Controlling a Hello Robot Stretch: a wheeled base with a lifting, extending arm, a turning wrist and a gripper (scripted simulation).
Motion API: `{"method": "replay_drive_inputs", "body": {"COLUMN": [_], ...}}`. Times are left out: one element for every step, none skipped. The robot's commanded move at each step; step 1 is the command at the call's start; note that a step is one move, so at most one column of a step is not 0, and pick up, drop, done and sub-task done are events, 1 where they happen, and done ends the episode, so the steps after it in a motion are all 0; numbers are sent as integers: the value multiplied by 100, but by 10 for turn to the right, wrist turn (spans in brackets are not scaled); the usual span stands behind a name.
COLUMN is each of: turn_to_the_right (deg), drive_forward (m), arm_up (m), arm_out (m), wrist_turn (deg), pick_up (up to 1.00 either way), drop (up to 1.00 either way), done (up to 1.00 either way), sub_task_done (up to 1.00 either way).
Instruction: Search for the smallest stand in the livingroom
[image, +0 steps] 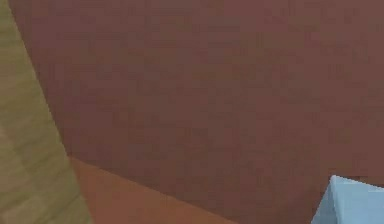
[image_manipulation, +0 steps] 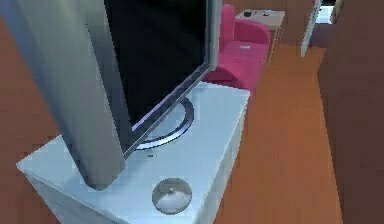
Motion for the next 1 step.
{"method": "replay_drive_inputs", "body": {"turn_to_the_right": [240], "drive_forward": [0], "arm_up": [0], "arm_out": [0], "wrist_turn": [0], "pick_up": [0], "drop": [0], "done": [0], "sub_task_done": [0]}}
